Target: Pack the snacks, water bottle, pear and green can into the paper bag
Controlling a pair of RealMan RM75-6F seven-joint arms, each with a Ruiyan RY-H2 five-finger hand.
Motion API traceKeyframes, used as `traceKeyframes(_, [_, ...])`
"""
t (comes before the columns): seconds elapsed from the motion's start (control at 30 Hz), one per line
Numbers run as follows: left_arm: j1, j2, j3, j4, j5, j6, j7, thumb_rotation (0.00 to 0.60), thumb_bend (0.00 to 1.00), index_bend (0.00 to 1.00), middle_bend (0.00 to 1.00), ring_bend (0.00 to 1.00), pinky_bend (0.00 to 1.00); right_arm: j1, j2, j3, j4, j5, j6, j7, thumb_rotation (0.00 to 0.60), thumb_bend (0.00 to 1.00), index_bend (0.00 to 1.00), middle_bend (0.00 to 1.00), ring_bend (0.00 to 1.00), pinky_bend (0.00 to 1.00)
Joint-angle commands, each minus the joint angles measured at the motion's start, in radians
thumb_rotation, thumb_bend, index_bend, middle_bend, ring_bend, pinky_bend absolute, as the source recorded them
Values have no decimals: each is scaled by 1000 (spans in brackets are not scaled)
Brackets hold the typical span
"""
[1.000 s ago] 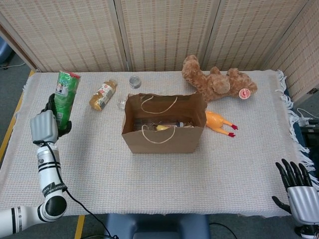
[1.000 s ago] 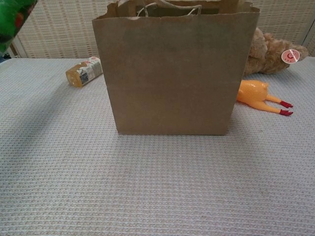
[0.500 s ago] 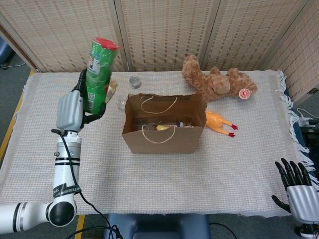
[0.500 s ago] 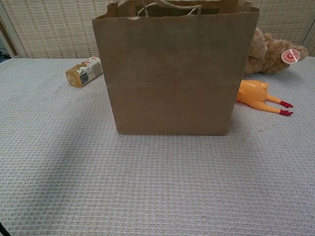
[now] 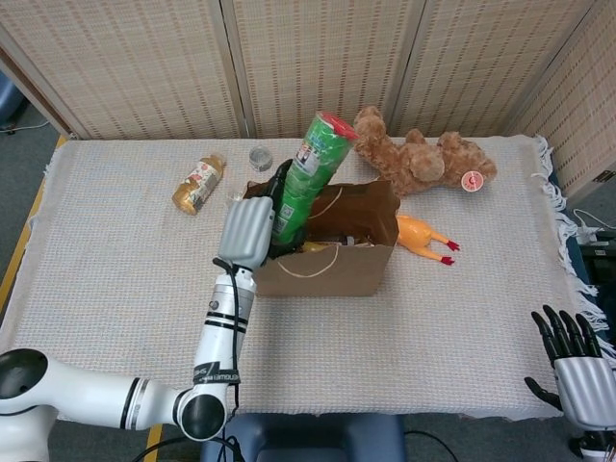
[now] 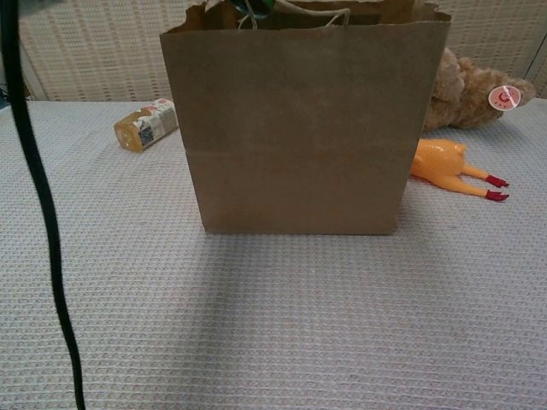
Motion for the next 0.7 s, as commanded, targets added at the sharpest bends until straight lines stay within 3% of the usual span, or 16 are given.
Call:
traceKeyframes(0.03, [-38,-55,28,57,-20,-39,-9,600,681,482,629,655,812,1,1,1,-1,2,-2,-1,600,0,49,0,0,0])
traceKeyframes(0.1, [-47,-65,46,67,-47,-77,1,600,611,385,517,553,706,1,1,1,-2,3,-3,-2,600,0,50,0,0,0])
traceKeyframes(0.2, [-54,-52,59,64,-97,-134,23,600,430,66,137,148,366,1,1,1,-3,3,-3,-1,600,0,50,0,0,0])
traceKeyframes(0.27, [-53,-43,62,66,-101,-157,15,600,382,0,14,13,222,1,1,1,-3,3,-2,-2,600,0,51,0,0,0])
traceKeyframes(0.37, [-46,-37,62,64,-83,-161,-10,600,364,0,0,0,137,0,1,0,-3,3,-1,-4,600,0,52,0,0,0])
traceKeyframes(0.7, [-18,12,66,3,-4,-150,-63,600,360,0,0,0,111,0,0,1,-5,1,2,-12,600,0,52,0,0,0])
